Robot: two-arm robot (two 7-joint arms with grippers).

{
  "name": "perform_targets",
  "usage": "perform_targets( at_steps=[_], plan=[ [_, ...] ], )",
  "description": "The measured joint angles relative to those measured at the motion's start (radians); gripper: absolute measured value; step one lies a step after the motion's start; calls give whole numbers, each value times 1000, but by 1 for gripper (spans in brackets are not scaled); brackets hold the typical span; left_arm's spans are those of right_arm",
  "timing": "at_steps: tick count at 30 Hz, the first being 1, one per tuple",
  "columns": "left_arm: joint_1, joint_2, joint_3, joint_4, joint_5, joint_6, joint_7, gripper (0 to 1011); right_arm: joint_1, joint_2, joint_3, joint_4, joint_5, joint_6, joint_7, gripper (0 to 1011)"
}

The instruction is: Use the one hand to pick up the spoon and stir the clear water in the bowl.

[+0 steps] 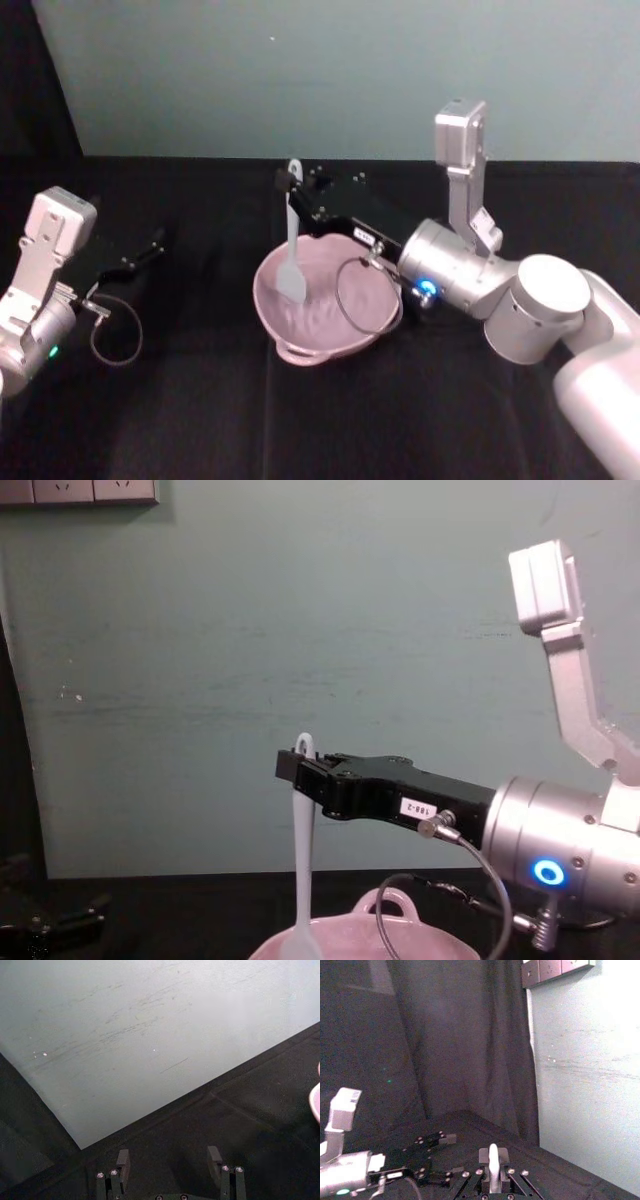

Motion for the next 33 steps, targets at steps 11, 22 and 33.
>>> perform_targets(
  at_steps=[11, 22, 33],
  plan=[
    [0, 0, 0, 0, 0, 0, 0, 1011, 35, -2, 37, 69, -14, -28, -14, 110],
    [0, 0, 0, 0, 0, 0, 0, 1011, -25, 64, 91, -16, -17, -8, -45, 110],
    [0, 0, 0, 0, 0, 0, 0, 1011, -114, 110, 96, -148, -21, 29, -60, 110]
  ],
)
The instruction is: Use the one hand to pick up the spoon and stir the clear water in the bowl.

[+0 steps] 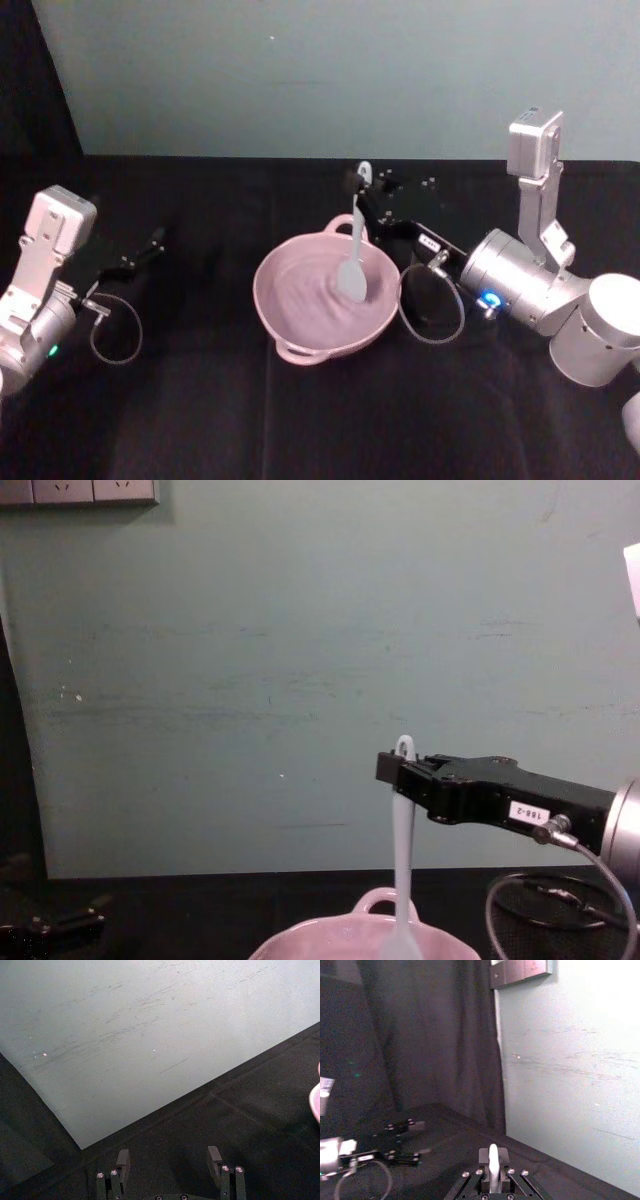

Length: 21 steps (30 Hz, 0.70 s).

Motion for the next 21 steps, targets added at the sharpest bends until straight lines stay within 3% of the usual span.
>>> perform_targets(
  at_steps=[4, 10, 21],
  plan=[
    [0, 0, 0, 0, 0, 0, 0, 1011, -29, 3, -15, -45, 1, 5, 4, 110],
    [0, 0, 0, 0, 0, 0, 0, 1011, -24, -20, -51, -56, 0, 6, 20, 110],
    [0, 0, 0, 0, 0, 0, 0, 1011, 70, -99, -94, 70, -4, -19, 47, 110]
  ],
)
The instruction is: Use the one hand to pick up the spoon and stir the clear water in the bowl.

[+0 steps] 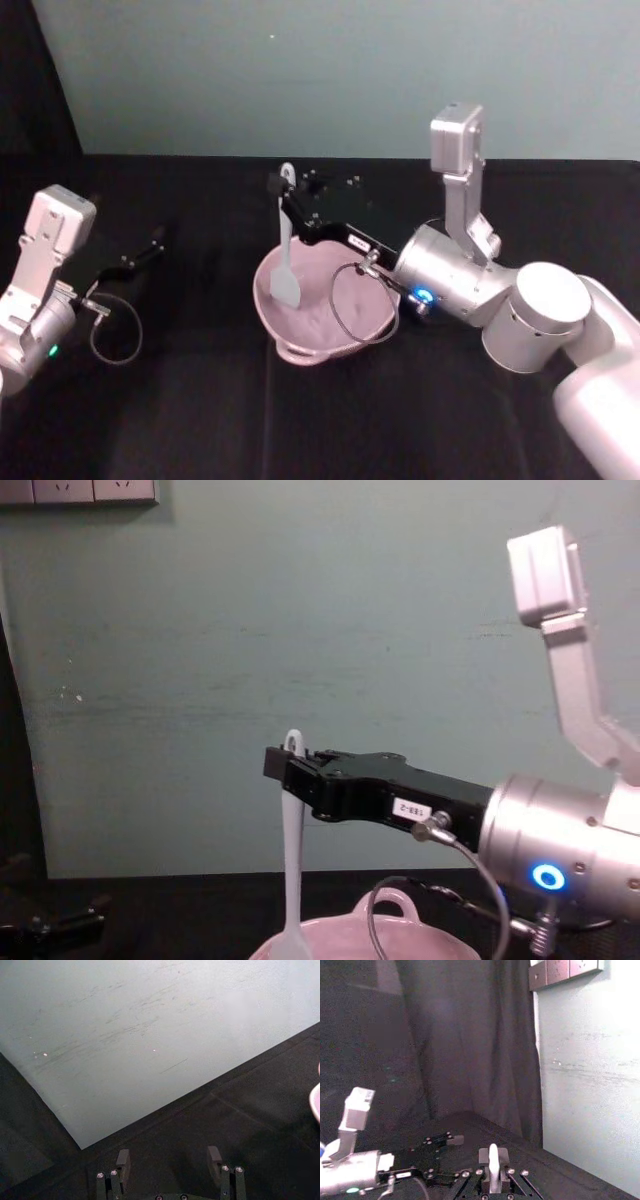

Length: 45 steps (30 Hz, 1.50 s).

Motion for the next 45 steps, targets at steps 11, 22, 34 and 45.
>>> perform_targets(
  at_steps=[11, 22, 34, 45],
  plan=[
    [0, 0, 0, 0, 0, 0, 0, 1011, 79, -34, 19, 144, -4, -27, 2, 110],
    [0, 0, 0, 0, 0, 0, 0, 1011, 28, 30, 77, 87, -4, -20, -34, 110],
    [0, 0, 0, 0, 0, 0, 0, 1011, -63, 82, 86, -72, -26, 1, -55, 110],
    [0, 0, 0, 0, 0, 0, 0, 1011, -65, 53, 39, -76, -29, 7, -30, 110]
  ],
)
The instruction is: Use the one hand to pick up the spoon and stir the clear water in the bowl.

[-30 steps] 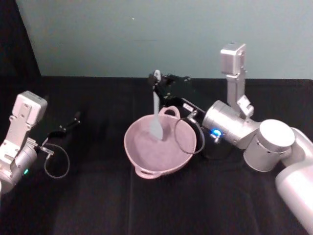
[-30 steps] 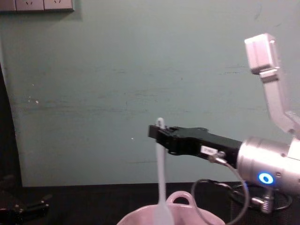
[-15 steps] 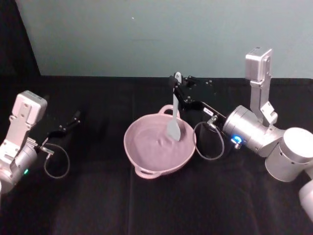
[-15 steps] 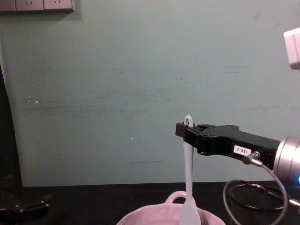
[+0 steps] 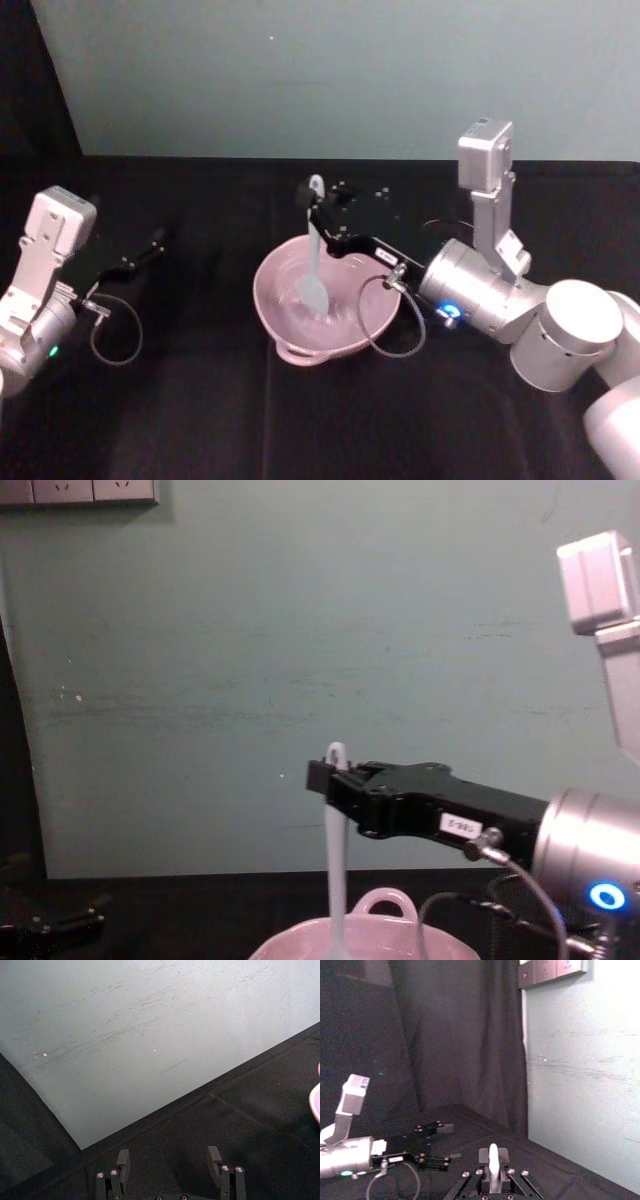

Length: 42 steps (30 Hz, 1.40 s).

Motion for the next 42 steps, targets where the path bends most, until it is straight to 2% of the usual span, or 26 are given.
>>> perform_targets(
  at_steps=[4, 11, 16, 22, 28, 33, 42],
  plan=[
    [0, 0, 0, 0, 0, 0, 0, 1011, 24, -29, -24, 30, -3, -5, 11, 110],
    [0, 0, 0, 0, 0, 0, 0, 1011, 82, -74, -39, 116, -7, -23, 21, 110],
    [0, 0, 0, 0, 0, 0, 0, 1011, 127, -97, -36, 191, -13, -37, 23, 110],
    [0, 0, 0, 0, 0, 0, 0, 1011, 148, -94, -11, 231, -14, -45, 14, 110],
    [0, 0, 0, 0, 0, 0, 0, 1011, 128, -62, 21, 207, -13, -44, 0, 110],
    [0, 0, 0, 0, 0, 0, 0, 1011, 88, -29, 38, 151, -12, -28, -10, 110],
    [0, 0, 0, 0, 0, 0, 0, 1011, 15, 8, 40, 35, -9, -5, -14, 110]
  ],
)
